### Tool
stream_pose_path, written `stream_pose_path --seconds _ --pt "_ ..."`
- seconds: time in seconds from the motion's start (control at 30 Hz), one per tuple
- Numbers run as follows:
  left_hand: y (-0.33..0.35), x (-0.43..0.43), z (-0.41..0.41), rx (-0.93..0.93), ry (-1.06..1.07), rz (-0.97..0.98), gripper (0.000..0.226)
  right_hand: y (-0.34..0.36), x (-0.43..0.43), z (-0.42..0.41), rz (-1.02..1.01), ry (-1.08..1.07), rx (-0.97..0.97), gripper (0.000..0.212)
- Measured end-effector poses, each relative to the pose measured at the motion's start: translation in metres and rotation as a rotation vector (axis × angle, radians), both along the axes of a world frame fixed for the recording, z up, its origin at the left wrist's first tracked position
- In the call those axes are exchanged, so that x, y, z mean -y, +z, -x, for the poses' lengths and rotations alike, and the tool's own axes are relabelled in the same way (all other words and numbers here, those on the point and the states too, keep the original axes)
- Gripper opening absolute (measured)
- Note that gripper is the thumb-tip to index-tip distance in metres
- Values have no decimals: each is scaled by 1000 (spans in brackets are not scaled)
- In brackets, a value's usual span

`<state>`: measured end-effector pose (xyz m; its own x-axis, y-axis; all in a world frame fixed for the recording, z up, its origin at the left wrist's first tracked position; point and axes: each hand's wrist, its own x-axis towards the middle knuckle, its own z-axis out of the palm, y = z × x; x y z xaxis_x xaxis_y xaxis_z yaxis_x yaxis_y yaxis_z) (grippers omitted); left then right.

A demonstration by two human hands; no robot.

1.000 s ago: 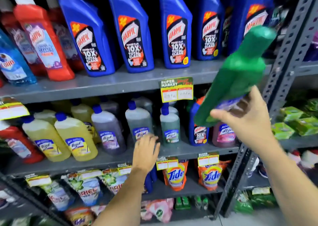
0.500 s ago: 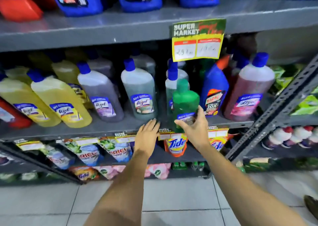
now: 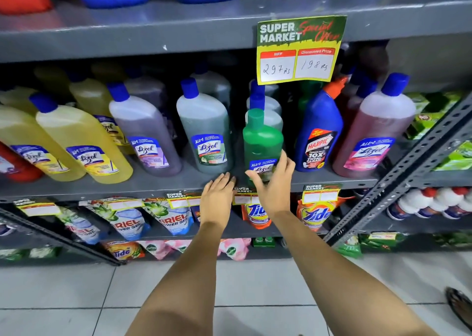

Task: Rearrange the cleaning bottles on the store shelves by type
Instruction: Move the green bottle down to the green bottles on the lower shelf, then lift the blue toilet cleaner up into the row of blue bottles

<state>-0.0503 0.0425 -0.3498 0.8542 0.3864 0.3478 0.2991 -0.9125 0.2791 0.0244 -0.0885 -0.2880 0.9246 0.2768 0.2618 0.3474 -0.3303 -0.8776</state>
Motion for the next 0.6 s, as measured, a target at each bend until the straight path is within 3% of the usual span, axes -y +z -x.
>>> stream_pose_path --seconds 0.2,0.37,0.5,0.6 --pt "-2 3 -1 50 20 -18 32 2 15 3 36 -10 -15 100" --pt "-4 4 -1 74 19 -42 32 40 47 -17 -225 -419 246 64" --pt "-5 7 -2 86 44 -16 32 76 49 -64 -131 -459 318 83" --pt "-4 8 -2 71 46 11 30 81 47 -85 -50 -359 216 99"
